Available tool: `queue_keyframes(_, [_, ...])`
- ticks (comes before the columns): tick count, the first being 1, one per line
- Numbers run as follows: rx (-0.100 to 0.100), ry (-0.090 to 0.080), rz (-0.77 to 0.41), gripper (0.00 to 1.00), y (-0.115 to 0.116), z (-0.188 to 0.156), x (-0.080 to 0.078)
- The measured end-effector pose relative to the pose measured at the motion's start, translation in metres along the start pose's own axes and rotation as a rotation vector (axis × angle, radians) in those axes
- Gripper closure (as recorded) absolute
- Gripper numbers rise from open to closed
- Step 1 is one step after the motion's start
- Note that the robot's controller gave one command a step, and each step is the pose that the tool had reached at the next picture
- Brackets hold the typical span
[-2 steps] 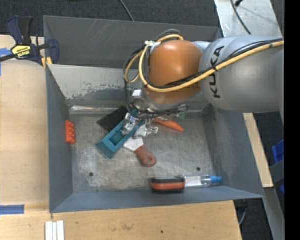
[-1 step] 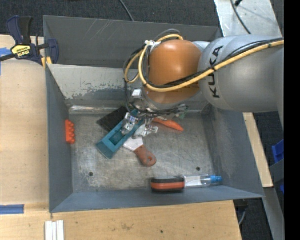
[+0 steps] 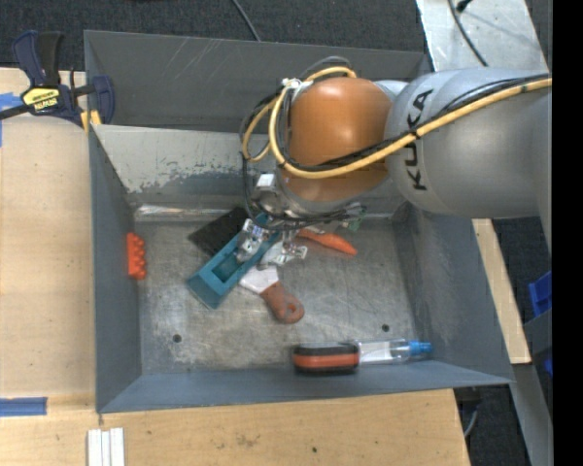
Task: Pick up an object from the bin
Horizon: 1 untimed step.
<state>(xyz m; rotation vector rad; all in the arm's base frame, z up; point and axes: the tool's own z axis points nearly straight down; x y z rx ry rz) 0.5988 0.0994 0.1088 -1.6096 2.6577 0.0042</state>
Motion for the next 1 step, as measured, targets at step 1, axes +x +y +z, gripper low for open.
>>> queue_keyframes(1, [-0.023,0.031,-0.213,1.0,-0.0006,-0.1825,-0.0025])
